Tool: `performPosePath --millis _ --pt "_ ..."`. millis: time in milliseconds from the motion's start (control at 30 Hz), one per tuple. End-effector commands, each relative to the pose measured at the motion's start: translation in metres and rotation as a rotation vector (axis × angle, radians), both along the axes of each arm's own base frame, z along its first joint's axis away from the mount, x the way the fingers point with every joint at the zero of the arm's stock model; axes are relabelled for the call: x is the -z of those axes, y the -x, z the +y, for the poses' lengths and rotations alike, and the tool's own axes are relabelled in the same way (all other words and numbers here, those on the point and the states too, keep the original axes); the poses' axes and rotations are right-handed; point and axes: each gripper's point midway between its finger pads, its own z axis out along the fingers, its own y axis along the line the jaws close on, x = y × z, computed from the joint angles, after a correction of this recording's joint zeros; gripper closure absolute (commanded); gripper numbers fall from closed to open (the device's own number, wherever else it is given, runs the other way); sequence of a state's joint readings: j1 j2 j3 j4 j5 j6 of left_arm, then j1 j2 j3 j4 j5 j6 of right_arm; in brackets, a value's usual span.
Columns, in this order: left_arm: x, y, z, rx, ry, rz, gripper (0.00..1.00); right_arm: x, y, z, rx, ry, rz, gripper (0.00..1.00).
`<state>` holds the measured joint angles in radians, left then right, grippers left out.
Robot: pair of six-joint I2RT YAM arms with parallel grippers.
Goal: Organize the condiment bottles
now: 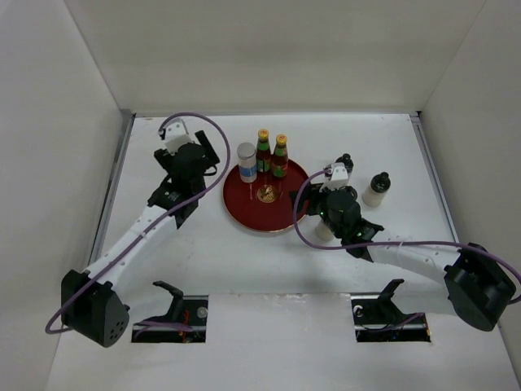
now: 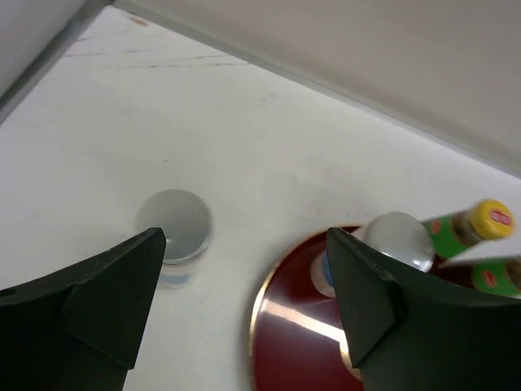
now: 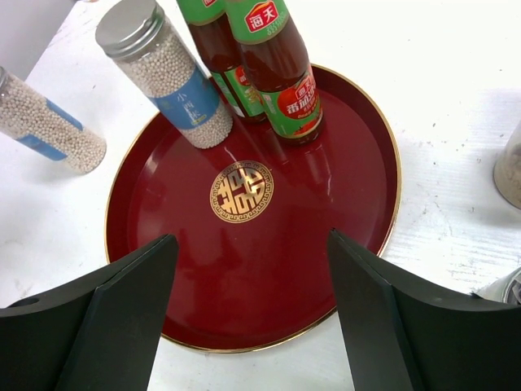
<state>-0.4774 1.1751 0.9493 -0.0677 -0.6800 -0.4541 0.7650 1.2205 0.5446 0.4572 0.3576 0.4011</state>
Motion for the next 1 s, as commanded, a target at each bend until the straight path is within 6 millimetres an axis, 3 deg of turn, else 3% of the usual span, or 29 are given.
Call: performPosePath --millis 0,167,400,567,667,733,833,967 --pt "0.037 0.01 0.037 -0.106 -0.028 0.122 0.2 -0.019 -0.004 0.003 0.0 -0.066 -0.045 0.19" --pt "0.065 -0.004 0.046 -0.127 -0.004 0.181 0.2 -0.018 -0.004 0.005 -0.003 -0.065 -0.044 0.19" --pt "0.072 -0.028 0.049 -0.14 0.018 0.16 0.2 -0.012 -0.005 0.011 -0.024 -0.064 -0.026 0.19" --pt "0.086 -0.031 0.06 -0.169 0.015 0.188 0.23 -0.013 -0.004 0.012 -0.033 -0.069 -0.029 0.19" --pt "0.096 -0.033 0.062 -0.173 0.014 0.212 0.32 -0.014 -0.004 0.01 -0.028 -0.076 -0.032 0.19" --pt "0.098 -0.034 0.062 -0.174 0.017 0.217 0.43 -0.013 -0.004 0.01 -0.027 -0.075 -0.026 0.19" --pt "0.084 -0.029 0.061 -0.173 0.009 0.188 0.59 -0.015 -0.004 0.01 -0.029 -0.081 -0.033 0.18" --pt "0.032 -0.015 0.044 -0.109 0.01 0.071 0.63 -0.014 -0.005 0.01 -0.028 -0.078 -0.029 0.19"
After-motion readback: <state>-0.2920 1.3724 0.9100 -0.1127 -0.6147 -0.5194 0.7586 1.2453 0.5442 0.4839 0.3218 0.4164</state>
